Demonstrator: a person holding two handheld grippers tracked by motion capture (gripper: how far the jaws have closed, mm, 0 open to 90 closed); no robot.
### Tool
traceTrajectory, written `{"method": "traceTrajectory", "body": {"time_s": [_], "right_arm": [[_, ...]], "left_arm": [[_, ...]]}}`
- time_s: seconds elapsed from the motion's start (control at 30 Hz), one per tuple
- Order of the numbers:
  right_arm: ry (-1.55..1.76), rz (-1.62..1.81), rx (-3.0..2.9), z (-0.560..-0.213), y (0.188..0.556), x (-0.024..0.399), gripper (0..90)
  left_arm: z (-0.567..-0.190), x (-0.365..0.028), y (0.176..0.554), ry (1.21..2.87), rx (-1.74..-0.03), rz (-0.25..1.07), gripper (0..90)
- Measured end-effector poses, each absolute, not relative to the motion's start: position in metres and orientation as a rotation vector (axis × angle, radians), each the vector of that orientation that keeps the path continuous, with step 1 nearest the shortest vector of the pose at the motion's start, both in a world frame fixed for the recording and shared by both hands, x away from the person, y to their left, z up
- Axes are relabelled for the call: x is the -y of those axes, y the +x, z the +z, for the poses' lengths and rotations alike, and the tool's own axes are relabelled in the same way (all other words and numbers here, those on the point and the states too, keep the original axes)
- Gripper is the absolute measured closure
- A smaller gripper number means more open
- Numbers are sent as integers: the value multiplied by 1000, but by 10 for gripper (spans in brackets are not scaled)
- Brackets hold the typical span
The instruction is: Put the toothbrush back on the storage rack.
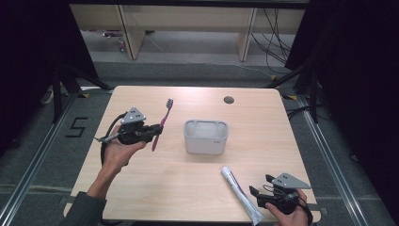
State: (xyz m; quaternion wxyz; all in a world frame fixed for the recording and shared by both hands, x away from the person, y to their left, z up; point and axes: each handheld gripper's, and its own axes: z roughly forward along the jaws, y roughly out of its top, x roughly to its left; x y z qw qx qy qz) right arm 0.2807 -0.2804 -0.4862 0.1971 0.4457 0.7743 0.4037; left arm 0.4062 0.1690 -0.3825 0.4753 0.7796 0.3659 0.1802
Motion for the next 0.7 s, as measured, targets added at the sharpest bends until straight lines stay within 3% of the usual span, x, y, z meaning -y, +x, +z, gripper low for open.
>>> {"method": "traceTrajectory", "body": {"time_s": [0.7], "right_arm": [[1301,1134,-2170,-485,278,279,236]], "left_arm": [[-369,-128,421,1805,-844,428,829]]}}
